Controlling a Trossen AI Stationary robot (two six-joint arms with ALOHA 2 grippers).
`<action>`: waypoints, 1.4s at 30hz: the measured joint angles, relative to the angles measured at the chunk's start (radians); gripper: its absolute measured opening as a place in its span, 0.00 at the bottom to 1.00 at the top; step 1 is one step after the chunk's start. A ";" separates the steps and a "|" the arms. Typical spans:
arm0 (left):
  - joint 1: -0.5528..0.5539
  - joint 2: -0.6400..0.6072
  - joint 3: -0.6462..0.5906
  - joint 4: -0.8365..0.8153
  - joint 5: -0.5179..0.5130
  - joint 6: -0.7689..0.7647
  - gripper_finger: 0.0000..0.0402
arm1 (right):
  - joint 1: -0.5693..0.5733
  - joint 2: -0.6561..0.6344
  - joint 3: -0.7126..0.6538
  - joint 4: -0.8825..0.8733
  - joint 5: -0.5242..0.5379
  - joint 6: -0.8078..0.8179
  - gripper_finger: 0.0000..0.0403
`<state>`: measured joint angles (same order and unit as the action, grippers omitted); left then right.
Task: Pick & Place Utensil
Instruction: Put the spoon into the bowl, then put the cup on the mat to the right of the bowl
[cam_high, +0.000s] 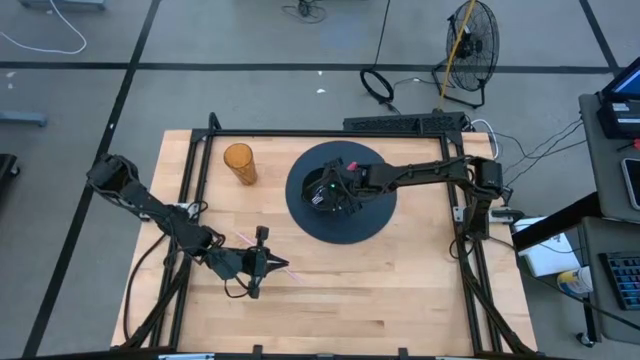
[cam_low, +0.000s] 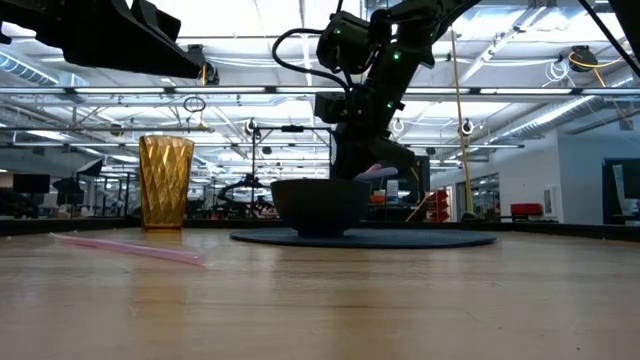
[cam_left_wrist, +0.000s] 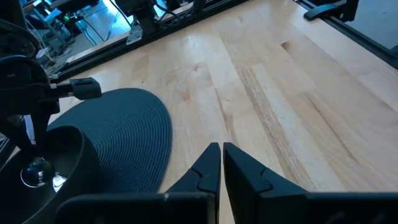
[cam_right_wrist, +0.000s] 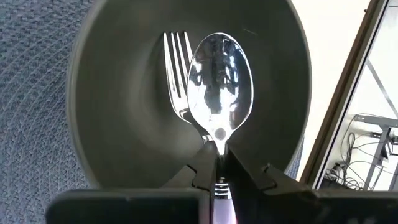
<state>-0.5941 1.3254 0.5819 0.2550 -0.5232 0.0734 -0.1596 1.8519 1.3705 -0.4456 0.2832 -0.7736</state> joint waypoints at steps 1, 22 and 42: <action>0.000 0.000 0.000 0.000 0.000 0.000 0.06 | 0.000 0.000 0.000 0.000 0.000 0.001 0.07; 0.000 0.000 0.000 0.000 0.000 0.007 0.06 | 0.008 -0.015 -0.001 0.044 0.032 0.021 0.19; 0.000 0.000 0.000 0.000 -0.290 0.072 0.06 | 0.163 -0.485 -0.131 -0.027 -0.210 0.363 0.19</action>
<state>-0.5941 1.3251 0.5819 0.2546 -0.8136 0.1458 0.0031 1.3664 1.2392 -0.4730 0.0728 -0.4109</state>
